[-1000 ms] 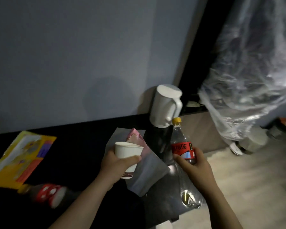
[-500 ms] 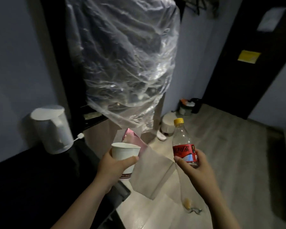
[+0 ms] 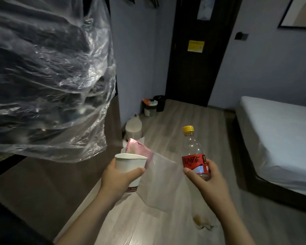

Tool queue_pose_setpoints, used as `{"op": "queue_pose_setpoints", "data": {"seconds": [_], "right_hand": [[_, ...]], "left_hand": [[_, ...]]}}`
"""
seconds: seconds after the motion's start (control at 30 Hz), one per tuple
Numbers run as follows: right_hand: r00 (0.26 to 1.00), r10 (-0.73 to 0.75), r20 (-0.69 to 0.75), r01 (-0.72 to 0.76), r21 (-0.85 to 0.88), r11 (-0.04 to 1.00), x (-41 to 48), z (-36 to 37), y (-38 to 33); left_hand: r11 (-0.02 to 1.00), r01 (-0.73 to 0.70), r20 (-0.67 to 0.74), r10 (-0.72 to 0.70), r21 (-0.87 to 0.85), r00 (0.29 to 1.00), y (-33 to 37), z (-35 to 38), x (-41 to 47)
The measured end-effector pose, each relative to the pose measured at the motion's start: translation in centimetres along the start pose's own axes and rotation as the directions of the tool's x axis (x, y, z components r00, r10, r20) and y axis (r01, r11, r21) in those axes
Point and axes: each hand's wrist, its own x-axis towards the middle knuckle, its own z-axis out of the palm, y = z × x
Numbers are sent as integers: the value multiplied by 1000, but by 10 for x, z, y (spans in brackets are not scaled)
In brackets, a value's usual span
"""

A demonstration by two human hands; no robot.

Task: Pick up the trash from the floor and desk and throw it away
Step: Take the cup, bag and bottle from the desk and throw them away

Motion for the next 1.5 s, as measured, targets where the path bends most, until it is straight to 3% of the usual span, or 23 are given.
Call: {"op": "queue_pose_setpoints", "data": {"seconds": [0.4,0.77,1.17,1.5], "right_hand": [[994,-9,-106,-1,-96,995,211,-9,-14],[987,39,-156,-50,-72,996,382,-22,6],[996,3,-94,-9,-65,998,639,-58,26],[999,15,-38,-18,-87,996,807,-19,43]], "left_hand": [[998,-54,90,51,39,995,47,108,198],[986,-105,211,75,132,975,77,215,347],[976,-60,56,49,209,997,107,347,524],[985,2,4,-3,171,1000,107,394,680]]}}
